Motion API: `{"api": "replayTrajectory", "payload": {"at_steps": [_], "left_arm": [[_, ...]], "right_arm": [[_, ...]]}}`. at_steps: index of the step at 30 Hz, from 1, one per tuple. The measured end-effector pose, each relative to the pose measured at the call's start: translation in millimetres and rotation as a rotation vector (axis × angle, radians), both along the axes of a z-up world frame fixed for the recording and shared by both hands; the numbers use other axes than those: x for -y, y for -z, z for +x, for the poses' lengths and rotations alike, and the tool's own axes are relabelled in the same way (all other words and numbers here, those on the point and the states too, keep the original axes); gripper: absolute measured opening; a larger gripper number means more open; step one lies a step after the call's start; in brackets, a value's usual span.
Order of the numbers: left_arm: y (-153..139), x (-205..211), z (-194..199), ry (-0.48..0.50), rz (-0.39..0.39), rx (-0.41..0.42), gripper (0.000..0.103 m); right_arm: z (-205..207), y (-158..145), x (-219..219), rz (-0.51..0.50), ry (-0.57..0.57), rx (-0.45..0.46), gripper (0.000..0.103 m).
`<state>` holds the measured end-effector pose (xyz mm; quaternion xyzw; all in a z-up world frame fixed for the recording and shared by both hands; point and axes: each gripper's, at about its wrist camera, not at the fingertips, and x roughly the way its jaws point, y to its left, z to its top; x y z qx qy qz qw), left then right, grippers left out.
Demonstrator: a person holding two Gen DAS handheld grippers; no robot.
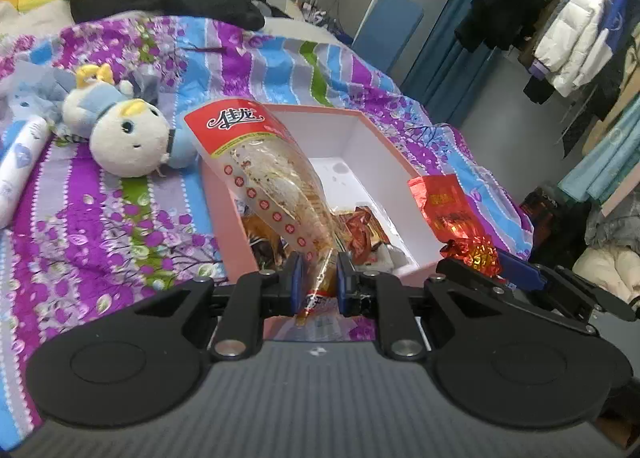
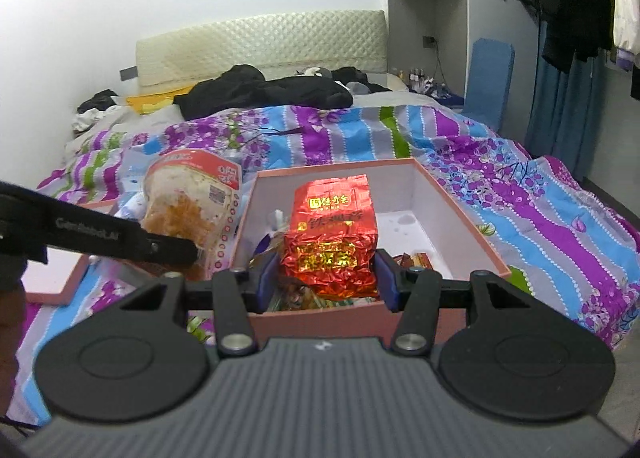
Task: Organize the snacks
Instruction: 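Carry the bread packet with left gripper while right gripper carries tea packet to box, then open the left gripper over the box while the right gripper releases the tea packet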
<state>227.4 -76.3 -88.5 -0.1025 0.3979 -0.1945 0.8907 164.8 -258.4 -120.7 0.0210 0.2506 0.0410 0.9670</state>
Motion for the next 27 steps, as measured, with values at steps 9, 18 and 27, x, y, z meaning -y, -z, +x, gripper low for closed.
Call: {"api": "replayTrajectory", "payload": {"at_steps": [9, 18, 27], "left_arm": [[37, 20, 96, 0.000, 0.021, -0.057, 0.020], [82, 34, 165, 0.012, 0.050, -0.129, 0.020], [96, 29, 178, 0.020, 0.047, -0.144, 0.037]], "right_arm": [[80, 27, 22, 0.022, 0.003, -0.066, 0.054], [142, 61, 30, 0.037, 0.009, -0.138, 0.054], [157, 80, 37, 0.076, 0.041, -0.198, 0.055]]}}
